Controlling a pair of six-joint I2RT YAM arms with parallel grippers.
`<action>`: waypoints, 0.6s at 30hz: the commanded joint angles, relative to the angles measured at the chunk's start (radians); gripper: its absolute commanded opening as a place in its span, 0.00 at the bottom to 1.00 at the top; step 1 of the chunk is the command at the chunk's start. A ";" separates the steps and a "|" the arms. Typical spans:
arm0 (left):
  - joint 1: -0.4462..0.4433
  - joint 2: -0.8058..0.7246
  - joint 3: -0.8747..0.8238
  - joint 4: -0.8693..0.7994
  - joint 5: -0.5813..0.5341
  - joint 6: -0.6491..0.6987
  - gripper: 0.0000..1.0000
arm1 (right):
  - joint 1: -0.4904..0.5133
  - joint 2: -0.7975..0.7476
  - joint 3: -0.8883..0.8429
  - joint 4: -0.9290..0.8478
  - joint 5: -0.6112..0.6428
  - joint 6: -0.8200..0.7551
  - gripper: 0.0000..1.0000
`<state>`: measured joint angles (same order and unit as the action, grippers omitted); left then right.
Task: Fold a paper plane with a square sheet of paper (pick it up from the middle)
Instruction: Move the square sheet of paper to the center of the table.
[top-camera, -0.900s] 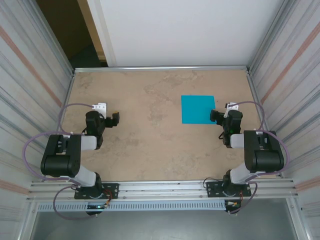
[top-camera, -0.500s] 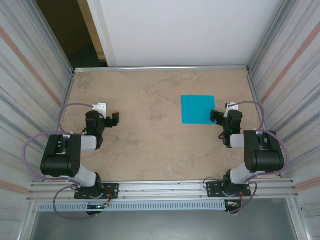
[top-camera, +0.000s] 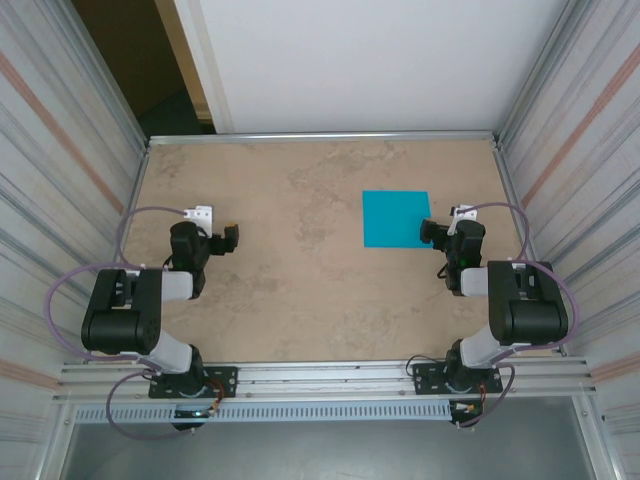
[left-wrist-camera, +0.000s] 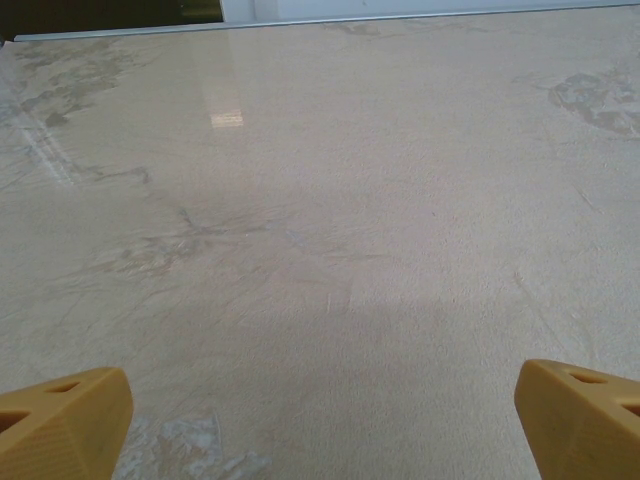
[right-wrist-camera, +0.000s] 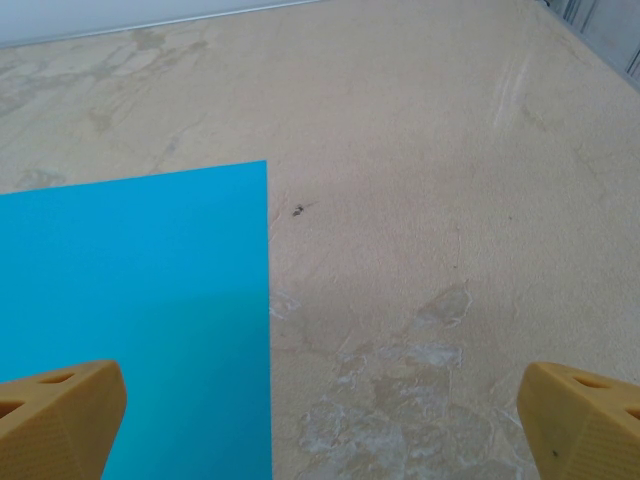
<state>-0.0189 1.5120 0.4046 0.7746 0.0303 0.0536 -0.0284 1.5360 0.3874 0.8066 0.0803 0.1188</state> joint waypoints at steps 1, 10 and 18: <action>0.007 -0.013 -0.014 0.046 0.014 0.013 0.99 | -0.007 0.000 0.012 0.007 -0.008 -0.017 0.99; -0.023 -0.331 0.021 -0.296 -0.152 -0.100 0.99 | 0.047 -0.251 0.162 -0.420 0.097 0.018 0.99; -0.023 -0.477 0.258 -0.827 -0.071 -0.479 0.99 | 0.091 -0.199 0.506 -1.006 -0.027 0.364 0.99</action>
<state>-0.0399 1.0573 0.5838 0.2260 -0.0879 -0.2420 0.0410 1.2835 0.8074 0.0998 0.1215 0.3267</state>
